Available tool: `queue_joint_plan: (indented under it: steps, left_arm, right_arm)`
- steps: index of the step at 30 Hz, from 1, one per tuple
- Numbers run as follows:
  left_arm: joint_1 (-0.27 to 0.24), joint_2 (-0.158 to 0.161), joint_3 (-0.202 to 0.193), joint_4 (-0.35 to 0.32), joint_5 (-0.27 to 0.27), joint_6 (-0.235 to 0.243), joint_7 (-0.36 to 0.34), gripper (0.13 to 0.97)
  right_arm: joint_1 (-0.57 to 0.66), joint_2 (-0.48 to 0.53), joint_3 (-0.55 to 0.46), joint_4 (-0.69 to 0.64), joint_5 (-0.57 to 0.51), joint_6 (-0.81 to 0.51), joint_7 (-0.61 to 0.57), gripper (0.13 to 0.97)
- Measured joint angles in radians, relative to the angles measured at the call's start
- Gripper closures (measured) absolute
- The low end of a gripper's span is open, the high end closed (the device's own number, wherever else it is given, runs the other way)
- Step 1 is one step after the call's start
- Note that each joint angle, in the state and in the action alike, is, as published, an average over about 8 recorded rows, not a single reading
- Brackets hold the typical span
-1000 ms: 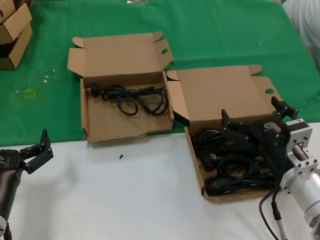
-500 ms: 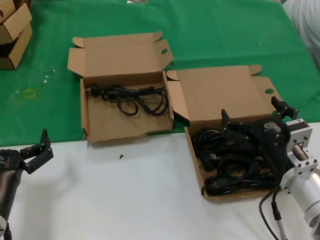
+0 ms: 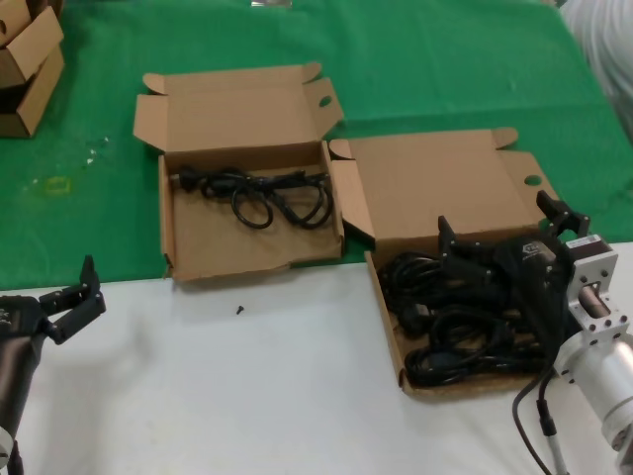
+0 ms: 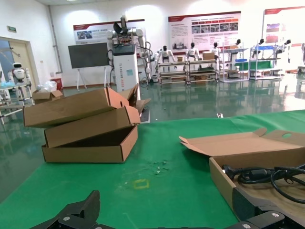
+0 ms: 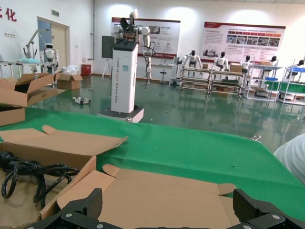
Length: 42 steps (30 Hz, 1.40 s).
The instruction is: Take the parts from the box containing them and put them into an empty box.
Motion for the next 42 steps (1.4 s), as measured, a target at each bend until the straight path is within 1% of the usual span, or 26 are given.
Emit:
queue_joint_plan:
  steps: [42]
  left_arm:
    - [0.000,0.000,0.000,0.000,0.000,0.000,0.000,0.132]
  right_arm:
    - [0.000,0.000,0.000,0.000,0.000,0.000,0.000,0.129]
